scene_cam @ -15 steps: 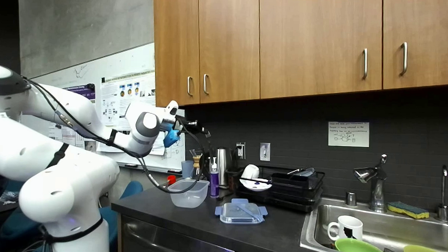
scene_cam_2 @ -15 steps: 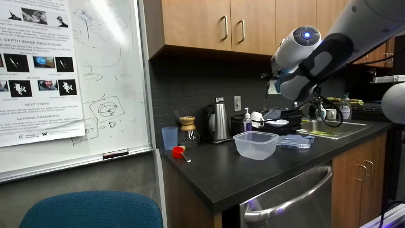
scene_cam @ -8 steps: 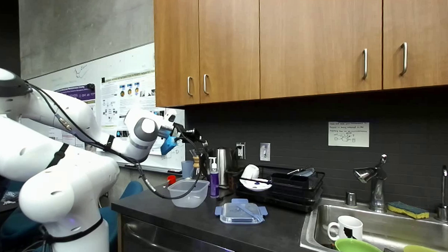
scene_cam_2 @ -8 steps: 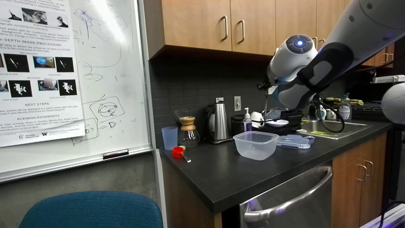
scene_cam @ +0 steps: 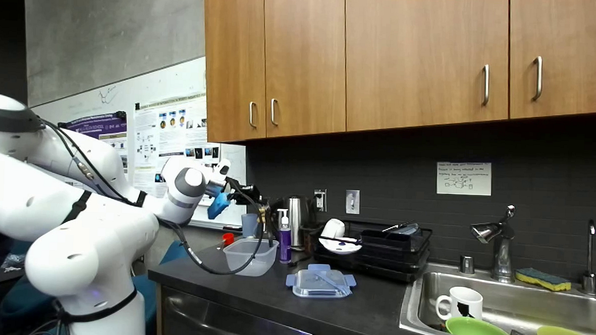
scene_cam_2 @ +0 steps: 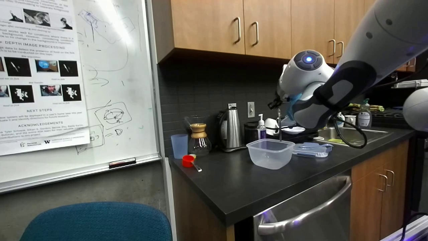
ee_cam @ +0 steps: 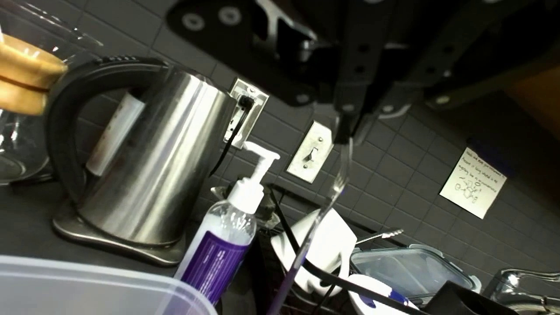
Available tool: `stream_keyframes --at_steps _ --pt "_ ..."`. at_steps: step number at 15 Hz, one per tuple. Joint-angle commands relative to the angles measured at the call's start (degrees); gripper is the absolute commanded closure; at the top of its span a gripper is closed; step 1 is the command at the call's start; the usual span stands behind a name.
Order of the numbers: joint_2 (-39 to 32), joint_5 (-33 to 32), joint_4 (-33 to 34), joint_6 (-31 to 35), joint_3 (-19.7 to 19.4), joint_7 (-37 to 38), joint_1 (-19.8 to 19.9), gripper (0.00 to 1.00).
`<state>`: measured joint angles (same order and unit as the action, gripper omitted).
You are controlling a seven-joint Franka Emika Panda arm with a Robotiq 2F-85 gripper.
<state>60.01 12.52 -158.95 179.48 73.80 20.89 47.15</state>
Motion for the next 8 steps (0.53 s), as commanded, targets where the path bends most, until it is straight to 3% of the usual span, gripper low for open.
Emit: stream_keyframes --at_steps 1,8 --pt "-0.3 -1.7 0.0 -0.3 1.6 1.2 -0.1 1.00" --pt "-0.6 -1.8 0.0 -0.4 4.8 0.7 -0.4 1.00"
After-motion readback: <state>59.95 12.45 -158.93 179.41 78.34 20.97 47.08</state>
